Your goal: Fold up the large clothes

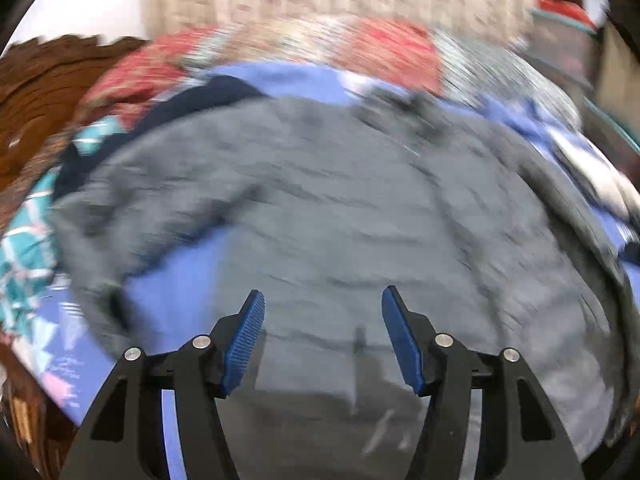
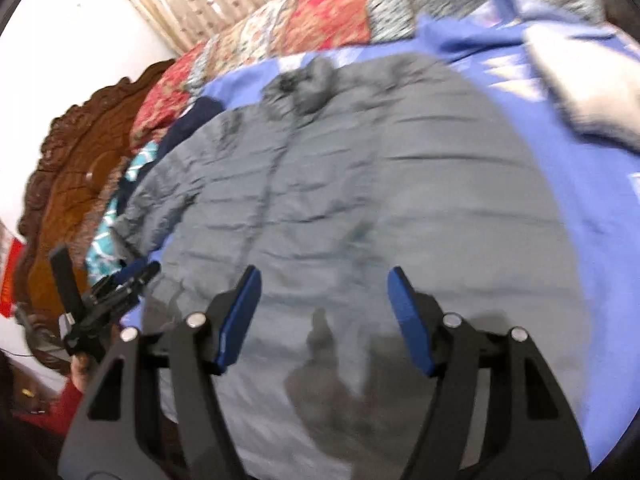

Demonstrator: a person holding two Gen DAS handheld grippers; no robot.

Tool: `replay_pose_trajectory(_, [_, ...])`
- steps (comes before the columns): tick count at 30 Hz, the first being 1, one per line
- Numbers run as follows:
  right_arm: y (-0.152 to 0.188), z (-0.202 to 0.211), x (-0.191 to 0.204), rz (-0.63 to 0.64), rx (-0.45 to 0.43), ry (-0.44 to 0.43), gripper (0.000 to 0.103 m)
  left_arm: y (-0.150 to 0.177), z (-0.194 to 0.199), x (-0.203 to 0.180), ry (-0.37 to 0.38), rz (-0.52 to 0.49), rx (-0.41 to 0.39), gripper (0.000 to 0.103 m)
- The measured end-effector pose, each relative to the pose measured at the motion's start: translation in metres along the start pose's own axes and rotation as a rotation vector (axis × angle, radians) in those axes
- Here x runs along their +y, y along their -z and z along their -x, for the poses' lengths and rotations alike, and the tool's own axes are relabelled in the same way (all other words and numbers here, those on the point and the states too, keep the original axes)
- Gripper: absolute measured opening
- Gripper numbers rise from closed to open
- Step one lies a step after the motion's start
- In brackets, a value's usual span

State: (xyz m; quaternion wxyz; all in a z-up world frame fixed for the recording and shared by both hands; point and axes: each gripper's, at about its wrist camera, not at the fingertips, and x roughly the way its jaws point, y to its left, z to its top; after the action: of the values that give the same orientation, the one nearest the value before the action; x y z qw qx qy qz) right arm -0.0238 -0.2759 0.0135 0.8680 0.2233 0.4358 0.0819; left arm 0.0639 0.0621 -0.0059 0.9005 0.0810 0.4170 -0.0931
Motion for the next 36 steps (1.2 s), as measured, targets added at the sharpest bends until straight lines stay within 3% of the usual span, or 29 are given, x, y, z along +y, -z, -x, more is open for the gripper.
replay_pose_trajectory(3, [0.018, 0.037, -0.035, -0.046, -0.07, 0.094, 0.063, 0.014, -0.017, -0.029, 0.025, -0.07, 0.025, 0.08])
replay_pose_trajectory(6, [0.035, 0.056, -0.079, -0.124, -0.081, 0.196, 0.063, 0.032, -0.056, -0.037, -0.008, -0.076, 0.139, 0.08])
replay_pose_trajectory(7, [0.042, 0.06, -0.097, -0.158, -0.074, 0.227, 0.063, 0.039, -0.064, -0.034, -0.013, -0.069, 0.141, 0.081])
replay_pose_trajectory(10, [0.04, 0.068, -0.136, -0.211, -0.088, 0.281, 0.063, 0.052, -0.06, -0.039, -0.039, -0.113, 0.049, 0.082])
replay_pose_trajectory(14, [0.004, 0.071, -0.196, -0.372, -0.142, 0.221, 0.063, 0.052, -0.06, -0.038, -0.045, -0.108, 0.058, 0.083])
replay_pose_trajectory(18, [-0.058, 0.028, -0.222, -0.319, -0.075, 0.226, 0.063, 0.051, -0.061, -0.042, -0.083, -0.117, 0.08, 0.086])
replay_pose_trajectory(20, [-0.091, 0.002, -0.229, -0.272, -0.037, 0.295, 0.063, 0.047, -0.061, -0.042, -0.103, -0.113, 0.096, 0.087])
replay_pose_trajectory(23, [-0.138, -0.024, -0.265, -0.348, -0.026, 0.375, 0.063, 0.042, -0.062, -0.046, -0.129, -0.096, 0.132, 0.088])
replay_pose_trajectory(26, [-0.196, -0.012, -0.303, -0.404, -0.144, 0.476, 0.052, 0.038, -0.062, -0.052, -0.165, -0.114, 0.158, 0.088])
replay_pose_trajectory(29, [-0.233, 0.007, -0.325, -0.435, -0.239, 0.622, 0.05, 0.036, -0.063, -0.054, -0.185, -0.13, 0.172, 0.091])
replay_pose_trajectory(31, [-0.242, 0.002, -0.331, -0.423, -0.22, 0.656, 0.051, 0.035, -0.064, -0.053, -0.195, -0.131, 0.177, 0.093])
replay_pose_trajectory(33, [-0.24, -0.021, -0.317, -0.352, -0.154, 0.669, 0.069, 0.034, -0.066, -0.052, -0.191, -0.122, 0.18, 0.095])
replay_pose_trajectory(34, [-0.235, -0.027, -0.305, -0.322, -0.148, 0.657, 0.072, 0.033, -0.066, -0.052, -0.188, -0.12, 0.18, 0.095])
replay_pose_trajectory(36, [-0.214, -0.035, -0.27, -0.233, -0.198, 0.641, 0.072, 0.033, -0.066, -0.051, -0.182, -0.118, 0.179, 0.096])
